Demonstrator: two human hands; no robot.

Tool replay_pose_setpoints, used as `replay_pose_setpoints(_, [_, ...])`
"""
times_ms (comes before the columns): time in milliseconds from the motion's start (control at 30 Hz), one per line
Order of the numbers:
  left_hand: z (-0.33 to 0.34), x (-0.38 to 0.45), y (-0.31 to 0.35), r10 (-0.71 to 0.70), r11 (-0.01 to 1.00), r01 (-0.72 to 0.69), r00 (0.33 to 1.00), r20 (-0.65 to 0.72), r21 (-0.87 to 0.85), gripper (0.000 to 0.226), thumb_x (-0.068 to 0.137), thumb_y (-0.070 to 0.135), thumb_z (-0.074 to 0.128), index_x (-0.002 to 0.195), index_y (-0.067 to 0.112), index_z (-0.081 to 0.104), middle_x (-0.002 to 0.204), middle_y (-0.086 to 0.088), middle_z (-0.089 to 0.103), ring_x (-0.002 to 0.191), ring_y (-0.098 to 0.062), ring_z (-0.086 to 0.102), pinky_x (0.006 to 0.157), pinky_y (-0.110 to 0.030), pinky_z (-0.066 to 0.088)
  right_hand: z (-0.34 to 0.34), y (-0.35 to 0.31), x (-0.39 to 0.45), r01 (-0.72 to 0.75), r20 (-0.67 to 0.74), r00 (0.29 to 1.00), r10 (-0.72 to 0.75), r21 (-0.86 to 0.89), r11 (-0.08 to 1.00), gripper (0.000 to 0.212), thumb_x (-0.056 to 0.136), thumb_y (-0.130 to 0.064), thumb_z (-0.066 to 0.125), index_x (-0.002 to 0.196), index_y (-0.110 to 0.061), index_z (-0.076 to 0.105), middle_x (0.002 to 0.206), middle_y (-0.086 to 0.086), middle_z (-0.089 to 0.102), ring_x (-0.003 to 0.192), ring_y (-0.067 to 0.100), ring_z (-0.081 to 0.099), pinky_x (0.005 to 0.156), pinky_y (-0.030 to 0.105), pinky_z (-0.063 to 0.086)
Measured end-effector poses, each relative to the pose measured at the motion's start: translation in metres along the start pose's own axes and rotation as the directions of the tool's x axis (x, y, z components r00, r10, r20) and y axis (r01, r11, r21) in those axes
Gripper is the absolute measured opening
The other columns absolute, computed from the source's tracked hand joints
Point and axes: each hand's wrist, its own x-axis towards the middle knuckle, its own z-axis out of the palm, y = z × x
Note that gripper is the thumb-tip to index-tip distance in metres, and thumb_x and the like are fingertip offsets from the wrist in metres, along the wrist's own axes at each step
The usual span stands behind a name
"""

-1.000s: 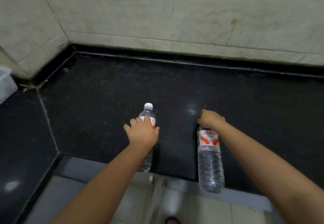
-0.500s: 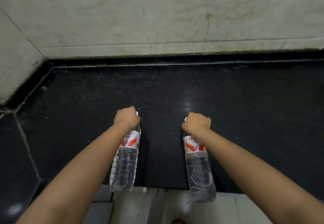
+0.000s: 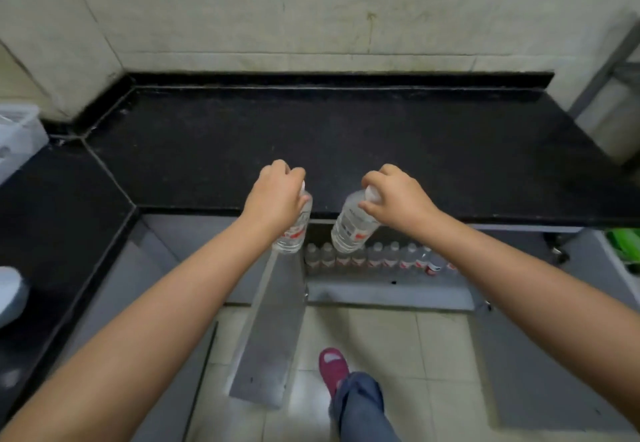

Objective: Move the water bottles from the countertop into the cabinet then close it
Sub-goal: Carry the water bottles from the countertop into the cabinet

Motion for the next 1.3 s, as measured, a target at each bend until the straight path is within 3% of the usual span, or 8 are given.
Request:
replay_pose_setpoints(567, [0.110,-0.074,0.152,0.176,0.972,-0.222,0.907,0.384,0.079,0.031,0.097,0.017,0.045,0.125,0.004,0.047,0.122,-0.017,0.049,0.113,-0.033,0.049,0.084,-0.040,0.048,0.028,0.129,-0.152,-0.177,0.166,0.964,0.207,-0.176,0.968,0.039,0.091,-0.029,0.056,0.125,-0.010,0.051,0.123,0.016,0.054,0.115,0.034,0.051,0.091,0.039,0.046])
replay_pose_setpoints(633, [0.126,-0.066,0.170,0.178,0.963,-0.243,0.900,0.399,0.117,0.029,0.090,0.010,0.059,0.116,0.000,0.052,0.113,-0.020,0.053,0.104,-0.036,0.054,0.074,-0.039,0.053,0.038,0.158,-0.148,-0.175,0.173,0.963,0.209,-0.190,0.966,0.039,0.093,-0.027,0.054,0.126,-0.007,0.050,0.124,0.017,0.052,0.115,0.035,0.050,0.090,0.041,0.046])
replay_pose_setpoints(767, [0.171,-0.036,0.204,0.141,0.970,-0.208,0.905,0.401,0.126,0.048,0.030,0.006,0.096,0.065,0.001,0.063,0.062,-0.016,0.060,0.051,-0.032,0.061,0.030,-0.024,0.043,0.060,0.224,-0.134,-0.176,0.198,0.958,0.206,-0.156,0.972,0.031,0.094,-0.019,0.053,0.119,-0.002,0.054,0.122,0.022,0.051,0.114,0.038,0.049,0.086,0.042,0.047])
replay_pose_setpoints(867, [0.212,-0.015,0.229,0.144,0.953,-0.249,0.873,0.465,0.171,0.035,0.060,0.006,0.086,0.085,0.000,0.063,0.083,-0.017,0.062,0.073,-0.032,0.063,0.050,-0.029,0.052,0.092,0.272,-0.125,-0.199,0.148,0.967,0.207,-0.066,0.978,0.022,0.086,-0.008,0.063,0.104,0.004,0.064,0.104,0.032,0.057,0.100,0.046,0.056,0.074,0.047,0.051])
replay_pose_setpoints(1000, [0.285,0.010,0.240,0.153,0.973,-0.214,0.875,0.460,0.082,0.056,0.035,0.013,0.096,0.075,0.006,0.058,0.069,-0.011,0.061,0.059,-0.024,0.063,0.041,-0.022,0.048,0.146,0.335,-0.099,-0.338,0.187,0.922,0.340,-0.041,0.940,0.025,0.064,0.000,0.080,0.087,0.003,0.071,0.084,0.026,0.063,0.081,0.043,0.064,0.060,0.036,0.056])
replay_pose_setpoints(1100, [0.339,0.035,0.250,0.098,0.991,-0.133,0.835,0.542,0.025,0.031,0.093,0.013,0.056,0.120,0.002,0.046,0.123,-0.017,0.047,0.115,-0.030,0.047,0.088,-0.030,0.048,0.213,0.391,-0.080,-0.457,0.199,0.881,0.428,0.131,0.880,0.042,0.023,0.005,0.092,0.056,-0.007,0.069,0.055,0.014,0.061,0.044,0.031,0.062,0.033,0.022,0.048])
replay_pose_setpoints(1167, [0.389,0.052,0.254,0.125,0.990,-0.144,0.858,0.499,-0.001,0.034,0.099,0.013,0.042,0.132,0.004,0.036,0.135,-0.016,0.037,0.124,-0.030,0.038,0.096,-0.033,0.043,0.245,0.415,-0.062,-0.479,0.109,0.876,0.470,0.088,0.873,0.039,0.031,0.001,0.092,0.063,-0.008,0.072,0.062,0.016,0.065,0.051,0.032,0.065,0.041,0.018,0.051])
replay_pose_setpoints(1300, [0.493,0.088,0.256,0.213,0.969,-0.246,0.881,0.422,0.023,0.034,0.101,0.018,0.037,0.132,0.004,0.037,0.135,-0.016,0.038,0.124,-0.030,0.040,0.097,-0.033,0.040,0.309,0.470,-0.022,-0.574,0.146,0.815,0.561,0.063,0.816,0.031,0.092,-0.012,0.051,0.122,-0.008,0.058,0.127,0.018,0.052,0.118,0.031,0.051,0.093,0.025,0.044])
